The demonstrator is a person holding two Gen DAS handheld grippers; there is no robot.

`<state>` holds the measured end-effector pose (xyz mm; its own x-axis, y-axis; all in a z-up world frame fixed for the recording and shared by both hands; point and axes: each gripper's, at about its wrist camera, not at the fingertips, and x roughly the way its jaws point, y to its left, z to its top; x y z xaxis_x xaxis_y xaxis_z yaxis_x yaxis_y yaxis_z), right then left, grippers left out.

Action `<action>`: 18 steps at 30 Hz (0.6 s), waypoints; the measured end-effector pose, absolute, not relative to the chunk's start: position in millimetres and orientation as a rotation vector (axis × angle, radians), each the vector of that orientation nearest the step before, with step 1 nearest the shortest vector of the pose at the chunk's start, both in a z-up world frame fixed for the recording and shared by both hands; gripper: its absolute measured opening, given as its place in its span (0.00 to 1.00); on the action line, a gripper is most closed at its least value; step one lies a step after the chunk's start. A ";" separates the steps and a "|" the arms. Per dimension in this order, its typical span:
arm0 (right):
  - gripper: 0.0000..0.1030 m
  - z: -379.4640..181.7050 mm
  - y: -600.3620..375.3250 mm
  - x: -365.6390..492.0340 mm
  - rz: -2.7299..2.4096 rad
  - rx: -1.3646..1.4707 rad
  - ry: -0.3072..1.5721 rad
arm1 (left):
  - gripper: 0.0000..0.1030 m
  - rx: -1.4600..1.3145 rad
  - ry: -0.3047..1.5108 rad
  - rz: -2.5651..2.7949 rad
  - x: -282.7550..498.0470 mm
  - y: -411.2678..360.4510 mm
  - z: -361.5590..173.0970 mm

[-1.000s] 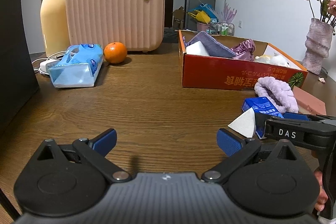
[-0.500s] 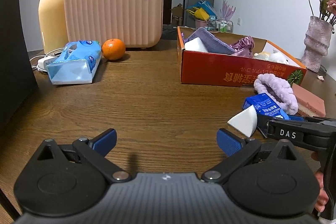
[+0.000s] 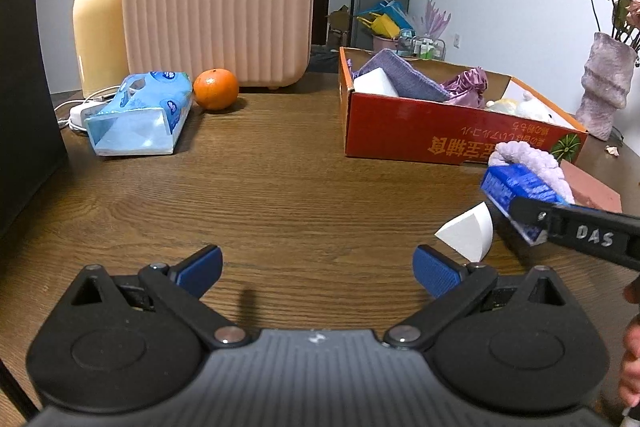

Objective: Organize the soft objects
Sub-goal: 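Close the right gripper on the blue tissue pack and lift it, then close the left gripper on the white foam wedge while the right holds the tissue pack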

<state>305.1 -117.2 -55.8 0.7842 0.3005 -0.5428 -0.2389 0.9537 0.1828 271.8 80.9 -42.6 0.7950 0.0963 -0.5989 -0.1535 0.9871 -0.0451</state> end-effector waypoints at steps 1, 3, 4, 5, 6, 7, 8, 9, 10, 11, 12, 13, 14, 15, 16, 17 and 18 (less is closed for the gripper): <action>0.50 -54.1 -118.1 303.9 0.296 0.112 0.597 | 1.00 -0.095 0.639 0.134 272.4 81.1 -42.9; 0.50 -50.9 -119.4 301.4 0.304 0.120 0.582 | 1.00 -0.099 0.638 0.130 273.0 80.7 -43.5; 0.50 -49.3 -119.8 300.5 0.307 0.123 0.575 | 1.00 -0.099 0.637 0.129 273.2 80.3 -43.8; 0.50 -47.5 -120.4 299.7 0.311 0.125 0.568 | 1.00 -0.099 0.635 0.127 273.2 79.7 -44.0; 0.50 -46.2 -121.0 298.6 0.314 0.129 0.562 | 1.00 -0.097 0.632 0.125 273.2 79.0 -44.1; 0.50 -44.6 -122.0 297.4 0.318 0.133 0.554 | 1.00 -0.096 0.628 0.123 272.9 78.2 -44.1; 0.50 -43.3 -122.7 296.4 0.321 0.137 0.547 | 1.00 -0.094 0.622 0.121 272.5 77.5 -43.8; 0.50 -41.7 -124.0 295.5 0.323 0.141 0.540 | 1.00 -0.093 0.615 0.118 272.1 76.7 -43.5; 0.50 -40.4 -125.2 294.6 0.325 0.145 0.534 | 1.00 -0.090 0.608 0.115 271.9 75.5 -43.2; 0.50 -38.9 -126.9 293.7 0.328 0.149 0.525 | 1.00 -0.087 0.602 0.113 271.8 74.0 -43.0; 0.50 -37.8 -128.4 293.2 0.330 0.152 0.519 | 1.00 -0.087 0.600 0.113 272.0 72.8 -42.8; 0.50 -36.7 -130.3 292.6 0.331 0.156 0.512 | 1.00 -0.090 0.600 0.114 272.9 71.4 -42.9; 0.50 -35.7 -132.2 292.0 0.331 0.159 0.505 | 1.00 -0.094 0.601 0.114 274.1 69.7 -42.9; 0.50 -35.1 -133.8 291.6 0.330 0.160 0.501 | 1.00 -0.099 0.603 0.112 275.4 67.4 -43.2; 0.50 -34.5 -135.5 291.4 0.329 0.162 0.497 | 1.00 -0.102 0.605 0.109 276.4 64.7 -43.3; 0.50 -33.8 -137.1 291.4 0.328 0.164 0.493 | 1.00 -0.103 0.607 0.106 277.8 61.0 -43.5; 0.50 -33.1 -138.8 291.2 0.327 0.166 0.489 | 1.00 -0.101 0.608 0.105 279.1 57.5 -43.8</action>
<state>291.2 -138.8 -33.1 0.8321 0.3464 -0.4332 -0.2678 0.9348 0.2333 279.1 57.5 -43.8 0.8160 0.0684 -0.5740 -0.1279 0.9897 -0.0638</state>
